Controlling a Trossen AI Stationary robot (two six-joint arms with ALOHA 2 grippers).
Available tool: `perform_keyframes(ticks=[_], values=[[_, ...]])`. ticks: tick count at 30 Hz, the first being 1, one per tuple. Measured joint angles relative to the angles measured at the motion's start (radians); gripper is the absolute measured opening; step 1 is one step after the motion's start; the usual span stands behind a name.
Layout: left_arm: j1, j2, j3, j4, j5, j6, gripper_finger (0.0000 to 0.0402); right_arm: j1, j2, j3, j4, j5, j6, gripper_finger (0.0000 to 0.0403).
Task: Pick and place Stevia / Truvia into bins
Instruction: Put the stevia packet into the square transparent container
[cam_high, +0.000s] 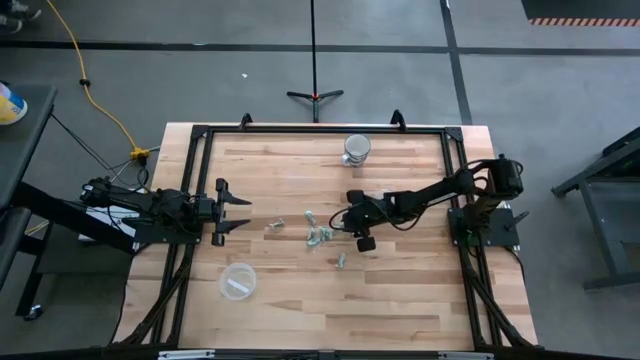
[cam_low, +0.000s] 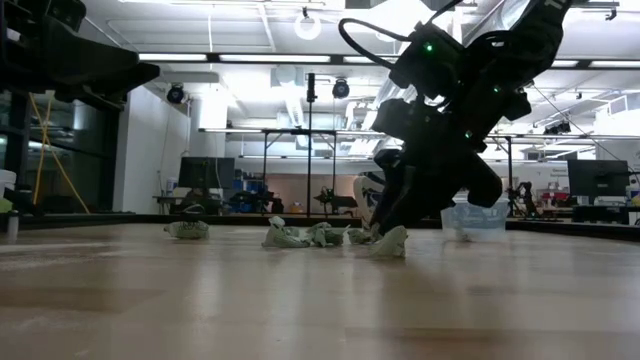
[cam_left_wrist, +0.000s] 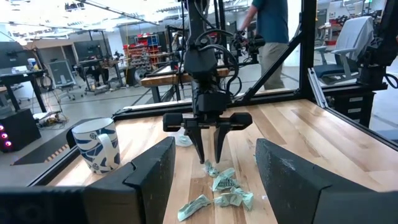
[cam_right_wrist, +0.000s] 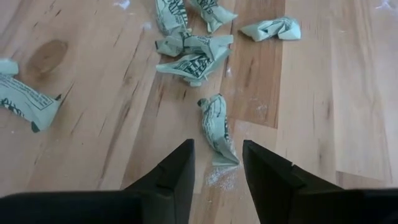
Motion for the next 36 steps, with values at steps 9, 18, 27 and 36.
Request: perform_keyframes(ticks=[9,18,27,36], values=[[0.000,0.000,0.000,0.000,0.000,0.000,0.0257,0.000,0.000,0.000,0.005,-0.010,0.001,0.0122],[0.000,0.000,0.000,0.000,0.000,0.000,0.0257,0.000,0.023,0.000,0.000,-0.005,0.001,0.0088],[0.000,0.000,0.000,0.000,0.000,0.000,0.0257,0.000,0.024,0.000,0.002,-0.004,0.008,0.0032],[0.000,0.000,0.000,0.000,0.000,0.000,0.0257,0.000,-0.050,0.000,-0.060,0.020,0.082,0.0003]])
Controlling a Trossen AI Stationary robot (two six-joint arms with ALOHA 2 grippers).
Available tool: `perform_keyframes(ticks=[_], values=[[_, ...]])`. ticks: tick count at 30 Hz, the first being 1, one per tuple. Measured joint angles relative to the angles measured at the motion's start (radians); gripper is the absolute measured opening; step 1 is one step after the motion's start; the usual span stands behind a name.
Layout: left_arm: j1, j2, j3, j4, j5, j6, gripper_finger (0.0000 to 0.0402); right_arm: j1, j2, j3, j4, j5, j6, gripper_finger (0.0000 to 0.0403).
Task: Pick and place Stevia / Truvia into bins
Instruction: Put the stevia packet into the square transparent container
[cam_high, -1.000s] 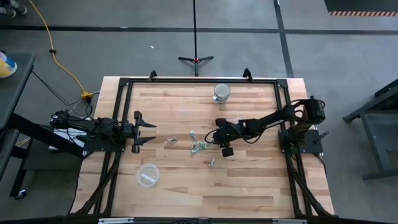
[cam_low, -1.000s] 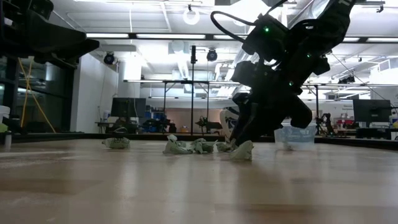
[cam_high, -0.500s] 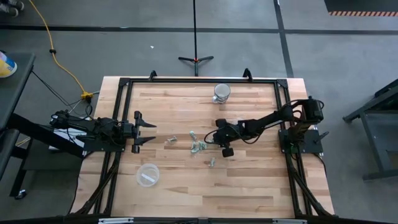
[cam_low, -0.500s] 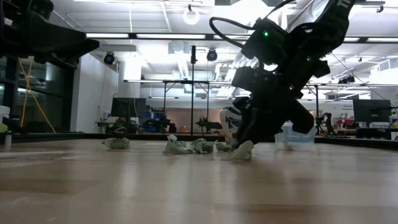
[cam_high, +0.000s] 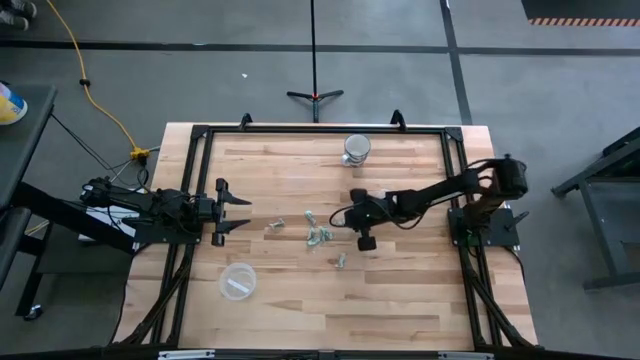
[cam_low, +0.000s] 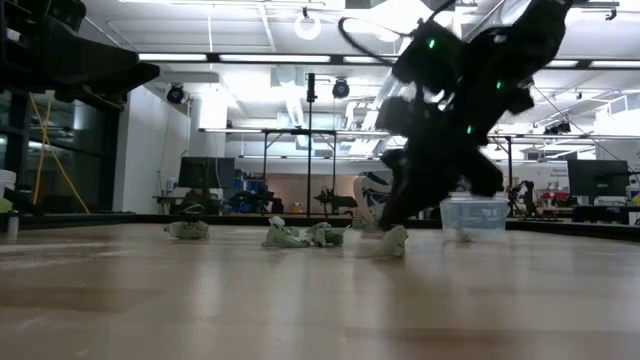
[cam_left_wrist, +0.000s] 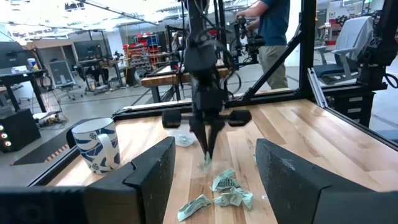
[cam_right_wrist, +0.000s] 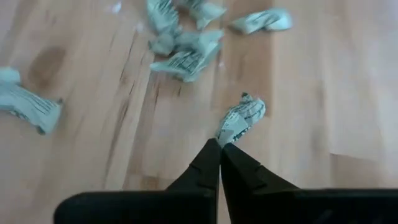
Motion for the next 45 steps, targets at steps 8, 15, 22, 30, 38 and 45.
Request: perform_keyframes(ticks=[8,15,22,30,38,45], values=[[0.000,0.000,0.000,0.000,0.000,0.000,0.0257,0.000,-0.307,0.000,-0.329,0.165,0.108,0.0001],[0.000,0.000,0.000,0.000,0.000,0.000,0.0258,-0.029,-0.453,0.000,-0.627,0.287,0.279,0.0001],[0.000,0.000,0.000,0.000,0.001,0.000,0.0257,-0.080,-0.448,0.000,-0.720,0.260,0.303,0.0008],[0.000,0.000,0.000,0.000,0.001,0.000,0.0257,-0.092,-0.448,0.000,-0.723,0.238,0.296,0.0031],[0.000,0.000,0.000,0.000,0.001,0.000,0.0257,-0.091,-0.448,0.000,-0.719,0.206,0.294,0.0088],[0.000,0.000,0.000,0.000,0.001,0.000,0.0257,-0.020,-0.441,-0.003,-0.457,-0.044,0.165,0.0124]])
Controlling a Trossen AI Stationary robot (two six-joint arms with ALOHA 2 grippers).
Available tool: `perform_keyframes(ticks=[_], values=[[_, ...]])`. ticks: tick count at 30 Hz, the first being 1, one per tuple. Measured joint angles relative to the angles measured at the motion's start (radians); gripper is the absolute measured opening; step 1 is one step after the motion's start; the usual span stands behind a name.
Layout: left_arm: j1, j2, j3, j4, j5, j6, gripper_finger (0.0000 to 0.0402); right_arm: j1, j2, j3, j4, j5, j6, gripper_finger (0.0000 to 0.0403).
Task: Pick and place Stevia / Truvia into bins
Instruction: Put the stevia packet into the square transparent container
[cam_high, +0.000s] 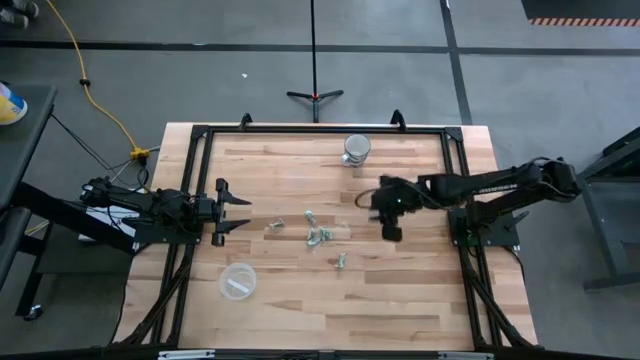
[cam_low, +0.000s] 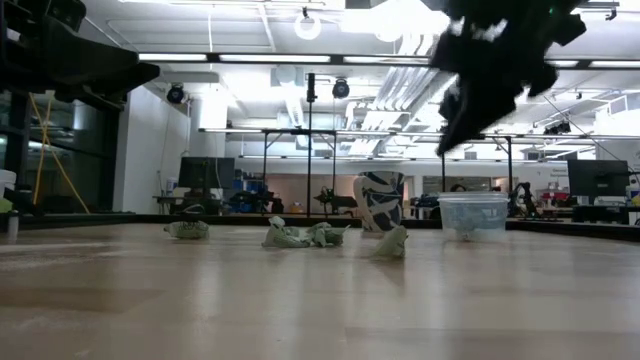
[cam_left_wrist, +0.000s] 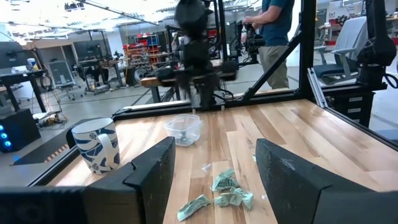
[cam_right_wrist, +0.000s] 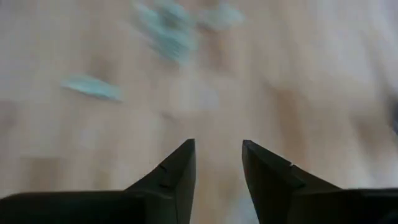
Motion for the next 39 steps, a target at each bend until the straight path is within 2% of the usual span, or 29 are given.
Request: perform_keyframes(ticks=[3,9,14,17,22,29,33,39], values=[[0.000,0.000,0.000,0.000,0.000,0.000,0.0258,0.077,0.024,0.000,0.109,-0.065,-0.042,0.0126],[0.000,0.000,0.000,0.000,0.000,0.000,0.0257,0.236,0.147,0.000,0.261,-0.064,-0.180,0.0127],[0.000,0.000,0.000,0.000,0.000,0.000,0.0258,0.320,0.289,0.000,0.378,-0.062,-0.293,0.0127],[0.000,0.000,0.000,0.000,0.000,0.000,0.0257,0.341,0.362,0.000,0.464,-0.051,-0.341,0.0127],[0.000,0.000,0.000,0.000,0.000,0.000,0.0257,0.334,0.423,0.000,0.549,0.029,-0.367,0.0127],[0.000,0.000,0.000,0.000,0.000,0.000,0.0258,0.308,0.425,0.000,0.566,0.000,-0.370,0.0128],[0.000,0.000,0.000,0.000,0.000,0.000,0.0257,0.307,0.429,0.000,0.578,-0.012,-0.370,0.0155],[0.000,0.000,0.000,0.000,0.000,0.000,0.0257,0.311,0.430,0.001,0.629,-0.014,-0.369,0.0240]])
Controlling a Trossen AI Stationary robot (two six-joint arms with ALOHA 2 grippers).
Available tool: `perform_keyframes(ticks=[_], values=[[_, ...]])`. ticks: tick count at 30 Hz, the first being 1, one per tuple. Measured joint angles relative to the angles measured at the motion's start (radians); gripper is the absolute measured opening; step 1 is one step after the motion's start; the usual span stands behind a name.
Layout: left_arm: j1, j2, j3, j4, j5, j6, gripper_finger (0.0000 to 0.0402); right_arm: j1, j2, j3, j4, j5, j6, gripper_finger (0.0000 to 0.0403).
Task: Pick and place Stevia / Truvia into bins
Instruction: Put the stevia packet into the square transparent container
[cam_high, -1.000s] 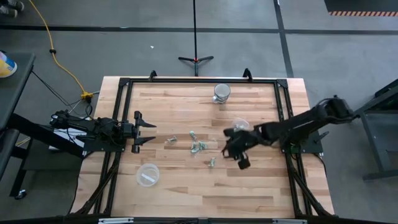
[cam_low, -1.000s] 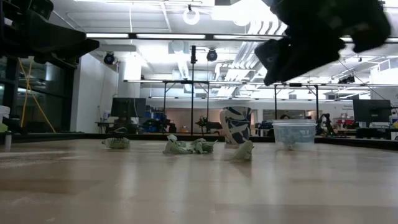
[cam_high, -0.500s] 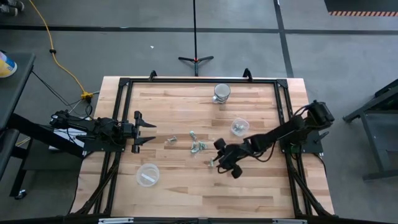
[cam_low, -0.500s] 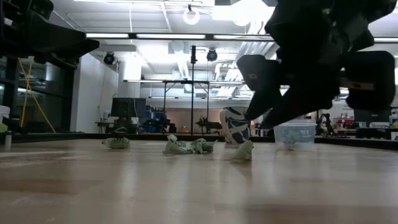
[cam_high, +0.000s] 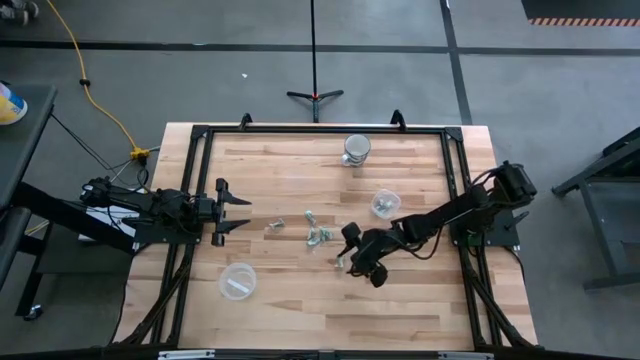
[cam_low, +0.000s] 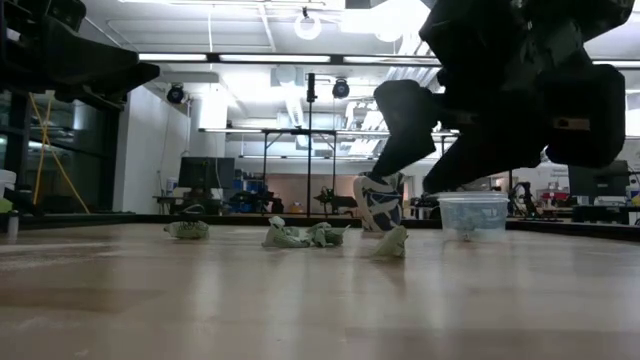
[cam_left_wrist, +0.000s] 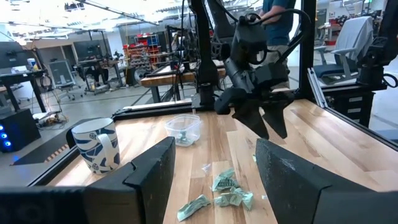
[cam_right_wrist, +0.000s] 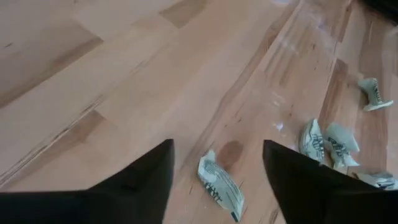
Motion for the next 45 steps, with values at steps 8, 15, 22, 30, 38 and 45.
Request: perform_keyframes(ticks=[8,15,22,30,38,45], values=[[0.000,0.000,0.000,0.000,0.000,0.000,0.0257,-0.003,0.091,0.000,0.046,-0.037,-0.016,0.0261],[0.000,0.000,0.000,0.000,0.000,0.000,0.0257,-0.007,0.102,0.000,0.060,0.007,-0.016,0.0233],[0.000,0.000,0.000,0.000,0.000,0.000,0.0257,-0.044,0.135,0.001,0.059,-0.031,-0.009,0.0205],[0.000,0.000,0.000,0.000,0.000,0.000,0.0257,-0.067,0.156,0.001,0.060,-0.074,0.004,0.0179],[0.000,0.000,0.000,0.000,0.000,0.000,0.0257,-0.068,0.156,0.001,0.058,-0.068,0.004,0.0107],[0.000,0.000,0.000,0.000,0.000,0.000,0.0258,-0.068,0.156,0.001,0.058,0.010,0.048,0.0014]])
